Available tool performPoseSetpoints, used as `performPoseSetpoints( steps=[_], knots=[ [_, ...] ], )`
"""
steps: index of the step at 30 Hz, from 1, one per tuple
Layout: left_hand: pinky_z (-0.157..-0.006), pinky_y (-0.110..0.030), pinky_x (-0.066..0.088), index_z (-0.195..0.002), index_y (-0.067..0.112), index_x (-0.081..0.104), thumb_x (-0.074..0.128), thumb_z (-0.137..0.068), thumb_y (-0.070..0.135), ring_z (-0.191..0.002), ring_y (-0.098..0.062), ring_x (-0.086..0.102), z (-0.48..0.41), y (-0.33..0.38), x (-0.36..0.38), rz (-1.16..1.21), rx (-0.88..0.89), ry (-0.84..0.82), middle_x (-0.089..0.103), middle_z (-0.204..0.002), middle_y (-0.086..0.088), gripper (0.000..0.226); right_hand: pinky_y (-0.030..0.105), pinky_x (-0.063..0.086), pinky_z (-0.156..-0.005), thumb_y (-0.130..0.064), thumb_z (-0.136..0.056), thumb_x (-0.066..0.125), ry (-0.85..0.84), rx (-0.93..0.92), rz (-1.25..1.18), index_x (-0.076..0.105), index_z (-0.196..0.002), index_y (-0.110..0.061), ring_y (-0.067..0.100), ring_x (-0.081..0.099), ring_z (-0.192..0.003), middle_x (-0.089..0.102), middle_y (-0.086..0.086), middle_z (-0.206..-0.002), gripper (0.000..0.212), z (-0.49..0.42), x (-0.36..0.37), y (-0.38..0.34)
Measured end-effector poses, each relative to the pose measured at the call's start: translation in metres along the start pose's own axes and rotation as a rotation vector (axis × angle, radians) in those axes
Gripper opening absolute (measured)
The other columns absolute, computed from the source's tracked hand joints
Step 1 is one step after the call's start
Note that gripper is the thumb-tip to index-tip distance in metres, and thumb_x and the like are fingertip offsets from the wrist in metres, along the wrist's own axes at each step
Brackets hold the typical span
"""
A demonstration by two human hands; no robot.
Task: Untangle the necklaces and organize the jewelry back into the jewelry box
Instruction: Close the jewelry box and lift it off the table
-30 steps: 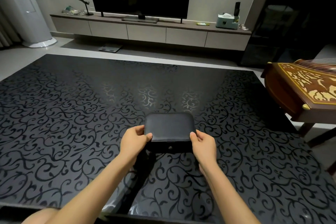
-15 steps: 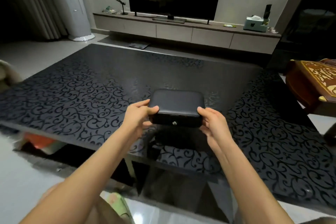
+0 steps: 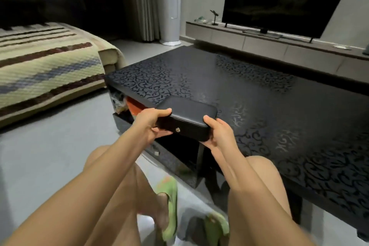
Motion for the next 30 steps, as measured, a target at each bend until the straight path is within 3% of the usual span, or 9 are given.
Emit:
performPoseSetpoints(
  steps=[5, 9, 11, 12, 16, 19, 23, 27, 30],
  knots=[
    [-0.054, -0.044, 0.055, -0.091, 0.005, 0.055, 0.07, -0.075, 0.0, -0.074, -0.023, 0.062, 0.018, -0.006, -0.093, 0.054, 0.023, 0.278, 0.061, -0.089, -0.011, 0.022, 0.038, 0.048, -0.091, -0.041, -0.094, 0.05, -0.12, 0.14, 0.288, 0.055, -0.113, -0.019, 0.021, 0.059, -0.099, 0.06, 0.001, -0.108, 0.03, 0.003, 0.035, 0.066],
    [-0.048, -0.038, 0.056, -0.084, 0.007, 0.054, 0.069, -0.076, -0.001, -0.055, -0.018, 0.059, 0.015, -0.006, -0.152, 0.082, 0.025, 0.439, 0.058, -0.084, -0.011, 0.019, 0.033, 0.038, -0.062, -0.02, -0.094, 0.046, -0.096, 0.113, 0.49, 0.06, -0.092, -0.005, 0.015, 0.044, -0.062, 0.049, -0.001, -0.074, 0.021, -0.024, 0.059, 0.124],
    [-0.044, -0.035, 0.056, -0.089, 0.005, 0.054, 0.068, -0.076, -0.001, -0.044, -0.015, 0.057, 0.002, -0.009, -0.184, 0.122, -0.016, 0.499, 0.059, -0.086, -0.01, 0.02, 0.035, 0.032, -0.059, -0.011, -0.085, 0.044, -0.175, 0.056, 0.761, 0.037, -0.056, -0.026, 0.017, 0.036, -0.056, 0.042, -0.003, -0.063, 0.033, -0.05, 0.078, 0.164],
    [-0.045, -0.035, 0.056, -0.092, 0.004, 0.054, 0.067, -0.077, -0.001, -0.034, -0.012, 0.051, -0.002, -0.011, -0.194, 0.125, -0.027, 0.505, 0.058, -0.084, -0.01, 0.021, 0.034, 0.033, -0.061, -0.011, -0.082, 0.042, -0.225, 0.013, 0.889, 0.05, -0.058, -0.022, 0.019, 0.04, -0.059, 0.044, -0.003, -0.063, 0.028, -0.054, 0.085, 0.174],
    [-0.043, -0.035, 0.055, -0.104, 0.003, 0.054, 0.067, -0.076, 0.0, -0.036, -0.012, 0.054, -0.05, -0.014, -0.242, 0.163, -0.065, 0.539, 0.06, -0.085, -0.011, 0.031, 0.03, 0.039, -0.081, -0.01, -0.082, 0.045, -0.468, -0.04, 1.353, 0.054, -0.099, -0.018, 0.03, 0.056, -0.104, 0.061, 0.008, -0.111, 0.021, -0.103, 0.133, 0.237],
    [-0.042, -0.035, 0.054, -0.105, 0.005, 0.057, 0.071, -0.072, -0.001, -0.076, -0.027, 0.067, -0.084, -0.024, -0.275, 0.217, -0.089, 0.586, 0.064, -0.1, -0.014, 0.036, 0.031, 0.039, -0.082, -0.007, -0.083, 0.045, -0.588, -0.046, 1.585, 0.044, -0.096, -0.017, 0.032, 0.053, -0.112, 0.047, 0.01, -0.133, 0.017, -0.141, 0.15, 0.278],
    [-0.043, -0.034, 0.054, -0.095, 0.005, 0.057, 0.069, -0.074, -0.001, -0.078, -0.027, 0.066, -0.128, -0.049, -0.318, 0.224, -0.132, 0.61, 0.062, -0.098, -0.014, 0.025, 0.037, 0.043, -0.084, -0.007, -0.085, 0.043, -0.656, -0.012, 1.866, 0.049, -0.117, -0.006, 0.032, 0.055, -0.112, 0.025, 0.007, -0.151, 0.032, -0.193, 0.155, 0.333],
    [-0.045, -0.034, 0.056, -0.104, 0.006, 0.06, 0.069, -0.075, 0.0, -0.078, -0.024, 0.065, -0.157, -0.058, -0.348, 0.204, -0.111, 0.615, 0.062, -0.1, -0.012, 0.031, 0.039, 0.044, -0.082, -0.01, -0.089, 0.045, -0.726, -0.002, 1.919, 0.053, -0.106, -0.007, 0.031, 0.054, -0.107, 0.027, 0.006, -0.149, 0.019, -0.216, 0.166, 0.359],
    [-0.052, -0.038, 0.058, -0.114, 0.004, 0.059, 0.07, -0.074, 0.002, -0.076, -0.021, 0.066, -0.17, -0.063, -0.361, 0.198, -0.114, 0.61, 0.063, -0.105, -0.011, 0.041, 0.032, 0.045, -0.073, -0.013, -0.088, 0.046, -0.712, 0.009, 1.878, 0.054, -0.089, -0.012, 0.029, 0.06, -0.103, 0.007, 0.008, -0.158, 0.008, -0.212, 0.175, 0.376]
  ],
)
Point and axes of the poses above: each hand's wrist, its own z-axis away from the middle knuckle, its own x-axis out of the palm, y = z × x, the point moved 3 cm from there along -z, towards the middle knuckle
